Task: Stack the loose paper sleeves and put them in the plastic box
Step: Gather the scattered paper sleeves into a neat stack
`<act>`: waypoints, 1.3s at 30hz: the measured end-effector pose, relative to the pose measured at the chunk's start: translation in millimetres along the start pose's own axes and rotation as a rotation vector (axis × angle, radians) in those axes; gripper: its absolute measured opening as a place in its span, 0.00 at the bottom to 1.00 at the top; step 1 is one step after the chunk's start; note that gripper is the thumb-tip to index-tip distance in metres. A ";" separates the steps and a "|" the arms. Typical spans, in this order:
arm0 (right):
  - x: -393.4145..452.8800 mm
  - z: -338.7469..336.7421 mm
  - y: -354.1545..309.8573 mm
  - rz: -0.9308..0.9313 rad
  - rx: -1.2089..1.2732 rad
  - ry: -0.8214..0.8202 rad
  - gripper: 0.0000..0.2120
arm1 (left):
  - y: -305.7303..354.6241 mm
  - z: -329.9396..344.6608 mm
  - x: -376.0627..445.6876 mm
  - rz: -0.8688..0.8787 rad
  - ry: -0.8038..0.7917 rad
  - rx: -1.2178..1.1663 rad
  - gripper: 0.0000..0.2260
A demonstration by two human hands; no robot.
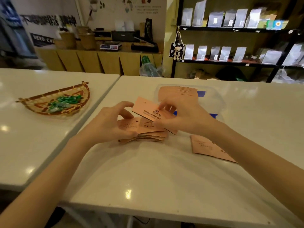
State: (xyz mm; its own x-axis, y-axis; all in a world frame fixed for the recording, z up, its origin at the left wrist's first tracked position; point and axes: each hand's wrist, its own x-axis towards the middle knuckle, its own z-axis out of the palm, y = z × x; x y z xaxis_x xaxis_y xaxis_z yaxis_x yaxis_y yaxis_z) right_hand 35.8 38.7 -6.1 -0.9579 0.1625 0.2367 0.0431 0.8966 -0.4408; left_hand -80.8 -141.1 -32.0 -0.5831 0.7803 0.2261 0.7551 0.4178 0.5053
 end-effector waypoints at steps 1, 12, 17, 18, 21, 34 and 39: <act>3.5 5.3 -2.3 0.015 0.008 -0.001 0.23 | -0.6 0.1 -0.1 0.000 0.001 0.009 0.35; 18.6 29.1 -5.1 -0.034 -0.132 -0.146 0.24 | -11.8 3.1 2.0 -0.166 -0.073 0.000 0.43; 17.4 30.9 -0.4 -0.057 -0.150 -0.162 0.25 | -3.4 -0.5 4.2 -0.126 -0.105 0.069 0.36; 16.4 30.0 -0.1 -0.061 -0.150 -0.166 0.25 | -0.6 -1.5 4.4 -0.120 -0.111 0.093 0.34; 12.0 22.2 1.9 -0.069 -0.140 -0.168 0.24 | 11.4 -3.1 8.4 -0.073 -0.094 0.161 0.31; -50.2 -50.3 64.2 0.144 -0.012 -0.095 0.18 | 108.0 42.1 33.1 0.324 -0.244 0.121 0.24; -86.2 -59.5 86.0 0.291 -0.036 -0.198 0.20 | 125.2 80.7 44.4 0.353 -0.401 0.204 0.25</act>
State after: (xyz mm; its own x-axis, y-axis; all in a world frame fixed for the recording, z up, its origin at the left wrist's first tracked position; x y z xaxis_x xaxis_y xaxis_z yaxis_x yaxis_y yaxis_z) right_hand 139.0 126.3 -12.9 -0.9401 0.3338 -0.0685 0.3294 0.8390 -0.4331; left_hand 12.1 -16.6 -25.9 -0.1558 0.9878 -0.0018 0.9492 0.1502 0.2766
